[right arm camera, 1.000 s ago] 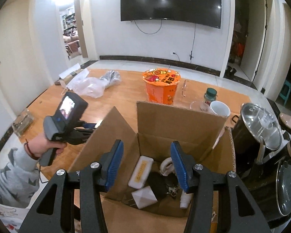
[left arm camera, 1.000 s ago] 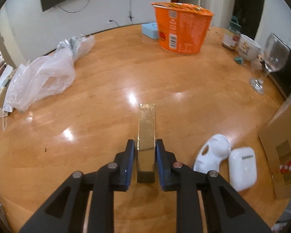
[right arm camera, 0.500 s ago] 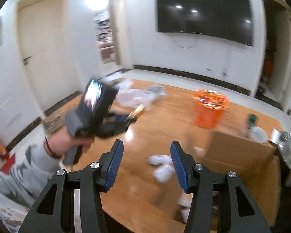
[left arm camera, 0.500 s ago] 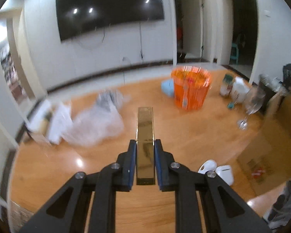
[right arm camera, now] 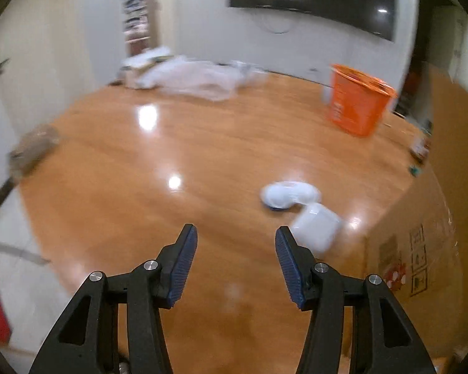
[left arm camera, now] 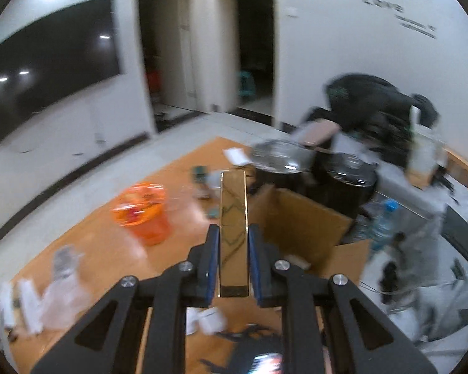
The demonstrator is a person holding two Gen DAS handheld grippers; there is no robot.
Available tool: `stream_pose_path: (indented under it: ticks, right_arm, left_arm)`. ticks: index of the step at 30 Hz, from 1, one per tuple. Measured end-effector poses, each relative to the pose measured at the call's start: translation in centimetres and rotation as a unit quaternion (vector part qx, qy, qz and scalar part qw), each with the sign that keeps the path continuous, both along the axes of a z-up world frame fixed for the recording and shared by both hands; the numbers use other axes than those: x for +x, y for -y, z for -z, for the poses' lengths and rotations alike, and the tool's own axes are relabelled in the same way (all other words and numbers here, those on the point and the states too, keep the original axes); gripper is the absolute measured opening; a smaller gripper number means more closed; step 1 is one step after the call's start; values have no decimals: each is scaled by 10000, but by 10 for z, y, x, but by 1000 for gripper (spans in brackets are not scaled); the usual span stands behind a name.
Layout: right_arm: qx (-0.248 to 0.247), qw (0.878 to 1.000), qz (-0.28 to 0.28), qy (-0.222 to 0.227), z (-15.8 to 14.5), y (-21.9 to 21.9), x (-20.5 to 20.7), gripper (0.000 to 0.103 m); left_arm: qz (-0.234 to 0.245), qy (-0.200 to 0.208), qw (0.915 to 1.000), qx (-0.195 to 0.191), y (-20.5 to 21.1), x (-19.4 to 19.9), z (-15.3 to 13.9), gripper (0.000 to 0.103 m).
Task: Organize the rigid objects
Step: 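Carry the gold bar into the cardboard box and open the left gripper, then grasp the white AirPods case with the right gripper while the left reaches for the white earbud tray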
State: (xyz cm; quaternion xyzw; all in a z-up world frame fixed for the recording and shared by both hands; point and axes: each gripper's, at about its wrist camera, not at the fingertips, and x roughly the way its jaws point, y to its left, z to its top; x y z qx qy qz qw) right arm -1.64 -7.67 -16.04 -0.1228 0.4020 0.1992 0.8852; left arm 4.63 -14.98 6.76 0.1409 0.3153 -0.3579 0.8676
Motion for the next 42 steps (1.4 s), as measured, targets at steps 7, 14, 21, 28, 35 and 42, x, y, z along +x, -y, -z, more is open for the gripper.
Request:
stream_pose_path:
  ticks: [7,14,21,28,35,42]
  right_arm:
    - [-250,9992,286,80,16,17,32,59]
    - [-548,9978,162,323,17,16,34,60]
    - [-461,9984,74,308,17,17,33,62]
    - [-282,9989,284,261,15,19,33,61]
    - [-172,9979,594,191,15,21,44,37]
    - [-118,9996,270,-2,13,18,50,33]
  left_arm:
    - [667,-1069,9906,529,75,33,57,15]
    - [709,-1646,9765,1196,101,46,113,18]
    - [531,-1455,9853,719,75,48,90,55]
    - [-434,-506,9977,154,-16,35,42,68]
    - [-1974,-27,9801,-185,-147,8,62,72]
    - [-2489,-414,9649,-726,-224,-9,113,72]
